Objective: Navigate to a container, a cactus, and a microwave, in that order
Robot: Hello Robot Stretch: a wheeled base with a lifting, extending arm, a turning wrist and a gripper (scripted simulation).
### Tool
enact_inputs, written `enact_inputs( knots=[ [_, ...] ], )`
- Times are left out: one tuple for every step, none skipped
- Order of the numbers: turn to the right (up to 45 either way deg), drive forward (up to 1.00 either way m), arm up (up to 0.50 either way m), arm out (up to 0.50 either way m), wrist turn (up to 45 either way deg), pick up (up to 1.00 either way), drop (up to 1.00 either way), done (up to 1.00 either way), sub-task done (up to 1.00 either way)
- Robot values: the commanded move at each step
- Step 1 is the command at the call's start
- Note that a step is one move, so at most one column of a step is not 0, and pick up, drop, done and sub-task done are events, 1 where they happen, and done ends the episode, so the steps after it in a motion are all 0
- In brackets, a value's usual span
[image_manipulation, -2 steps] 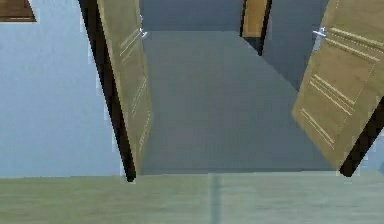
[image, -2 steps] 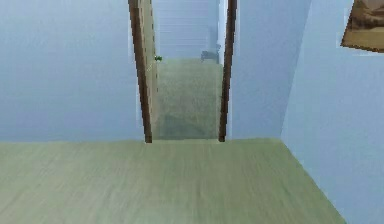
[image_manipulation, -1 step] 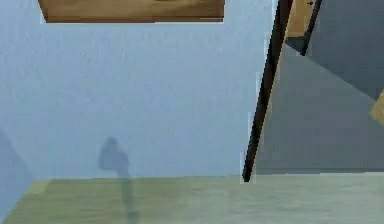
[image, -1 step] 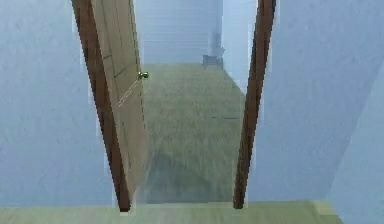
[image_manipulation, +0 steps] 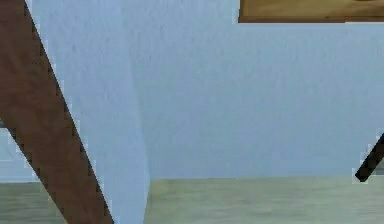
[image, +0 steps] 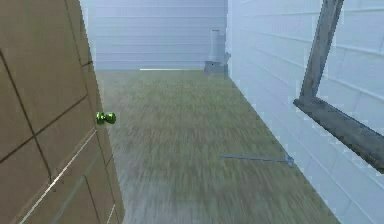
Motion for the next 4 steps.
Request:
enact_inputs(
  knots=[
    [0.0, 1.00, 0.00, 0.00, 0.0, 0.00, 0.00, 0.00, 0.00],
    [6.0, 0.00, 0.00, 0.00, 0.0, 0.00, 0.00, 0.00, 0.00],
    [0.0, 0.45, 0.00, 0.00, 0.0, 0.00, 0.00, 0.00, 0.00],
    [-45.0, 0.00, 0.00, 0.00, 0.0, 0.00, 0.00, 0.00, 0.00]
  ],
)
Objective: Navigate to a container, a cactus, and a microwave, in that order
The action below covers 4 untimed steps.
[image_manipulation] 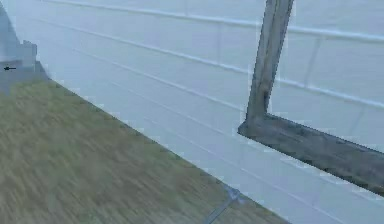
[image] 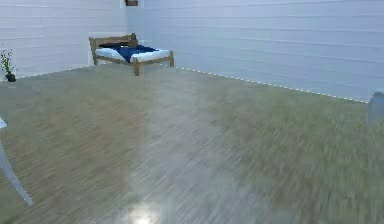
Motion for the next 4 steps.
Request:
enact_inputs(
  knots=[
    [-45.0, 0.00, 0.00, 0.00, 0.0, 0.00, 0.00, 0.00, 0.00],
    [0.0, 1.00, 0.00, 0.00, 0.0, 0.00, 0.00, 0.00, 0.00],
    [-12.0, 0.00, 0.00, 0.00, 0.0, 0.00, 0.00, 0.00, 0.00],
    [0.0, 0.15, 0.00, 0.00, 0.0, 0.00, 0.00, 0.00, 0.00]
  ],
)
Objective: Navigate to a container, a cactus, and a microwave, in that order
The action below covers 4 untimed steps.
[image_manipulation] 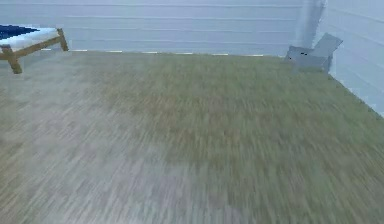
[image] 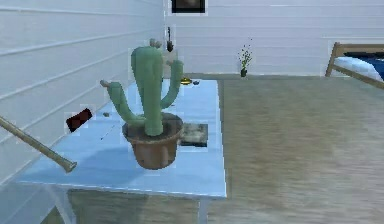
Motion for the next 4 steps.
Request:
enact_inputs(
  knots=[
    [-12.0, 0.00, 0.00, 0.00, 0.0, 0.00, 0.00, 0.00, 0.00],
    [0.0, 0.00, 0.00, 0.00, 0.0, 0.00, 0.00, 0.00, 1.00],
    [45.0, 0.00, 0.00, 0.00, 0.0, 0.00, 0.00, 0.00, 0.00],
    [45.0, 0.00, 0.00, 0.00, 0.0, 0.00, 0.00, 0.00, 0.00]
  ],
)
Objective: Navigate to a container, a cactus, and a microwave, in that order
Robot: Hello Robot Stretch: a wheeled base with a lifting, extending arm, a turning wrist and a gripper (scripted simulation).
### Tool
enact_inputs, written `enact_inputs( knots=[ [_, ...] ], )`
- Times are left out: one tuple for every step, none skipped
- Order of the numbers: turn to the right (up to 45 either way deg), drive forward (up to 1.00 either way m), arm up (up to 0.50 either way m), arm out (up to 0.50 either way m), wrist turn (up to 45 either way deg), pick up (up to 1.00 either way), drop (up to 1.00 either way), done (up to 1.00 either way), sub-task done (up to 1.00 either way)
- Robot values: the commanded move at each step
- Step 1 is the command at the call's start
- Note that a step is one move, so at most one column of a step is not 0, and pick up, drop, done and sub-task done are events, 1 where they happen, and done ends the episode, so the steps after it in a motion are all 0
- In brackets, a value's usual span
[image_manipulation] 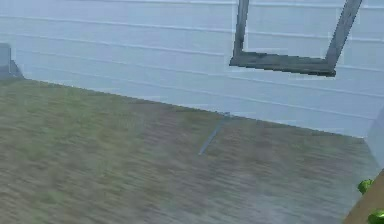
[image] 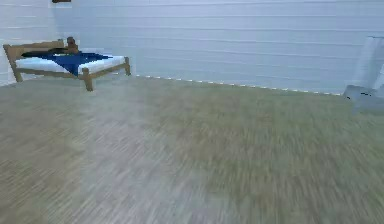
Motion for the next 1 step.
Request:
enact_inputs(
  knots=[
    [45.0, 0.00, 0.00, 0.00, 0.0, 0.00, 0.00, 0.00, 0.00]
  ],
)
